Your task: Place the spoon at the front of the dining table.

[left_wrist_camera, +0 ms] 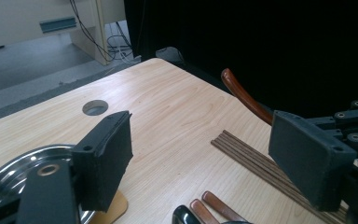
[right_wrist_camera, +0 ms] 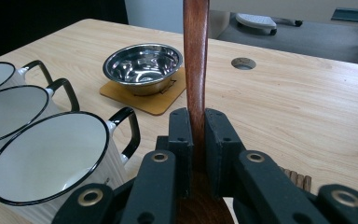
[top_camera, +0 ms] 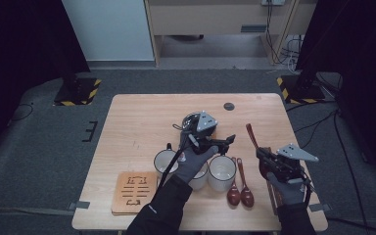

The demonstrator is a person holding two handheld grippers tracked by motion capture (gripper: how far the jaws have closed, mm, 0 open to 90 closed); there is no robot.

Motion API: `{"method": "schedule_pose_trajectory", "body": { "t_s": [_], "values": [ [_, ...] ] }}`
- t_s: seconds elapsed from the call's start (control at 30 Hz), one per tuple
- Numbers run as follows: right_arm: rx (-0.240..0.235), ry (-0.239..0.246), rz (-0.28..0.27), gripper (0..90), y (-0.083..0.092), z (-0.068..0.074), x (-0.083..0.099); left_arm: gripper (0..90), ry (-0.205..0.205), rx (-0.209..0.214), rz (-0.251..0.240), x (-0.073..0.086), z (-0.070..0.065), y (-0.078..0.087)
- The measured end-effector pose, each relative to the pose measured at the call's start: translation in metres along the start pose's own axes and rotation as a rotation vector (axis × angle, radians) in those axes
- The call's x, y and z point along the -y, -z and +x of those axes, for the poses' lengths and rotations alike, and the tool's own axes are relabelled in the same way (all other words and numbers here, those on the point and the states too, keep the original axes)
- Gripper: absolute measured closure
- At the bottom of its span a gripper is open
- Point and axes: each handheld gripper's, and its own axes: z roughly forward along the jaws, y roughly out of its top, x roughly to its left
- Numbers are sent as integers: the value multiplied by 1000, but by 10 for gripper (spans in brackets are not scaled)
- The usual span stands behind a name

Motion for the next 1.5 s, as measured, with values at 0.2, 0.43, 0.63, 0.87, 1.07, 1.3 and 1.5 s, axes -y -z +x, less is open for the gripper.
{"method": "schedule_pose_trajectory", "body": {
  "t_s": [0.2,0.43,0.63,0.87,1.07,1.3,1.5],
  "values": [
    [-3,-1,-3,815,1,1,-1,203,-10,14,-3,-2,-5,-7],
    [-5,3,-7,814,1,2,-1,208,-15,34,6,-5,-12,-18],
    [-6,5,-9,814,2,1,-1,210,-15,46,4,-6,-18,-27],
    [-10,8,-17,815,2,2,-2,221,-7,62,6,-7,-23,-36],
    [-12,10,-20,815,2,3,-2,256,-9,72,12,-8,-27,-42],
    [-19,18,-17,814,2,4,-2,306,-5,80,23,-7,-32,-51],
    [-24,20,-20,815,2,5,-2,374,-3,87,34,-4,-35,-59]
  ]
}}
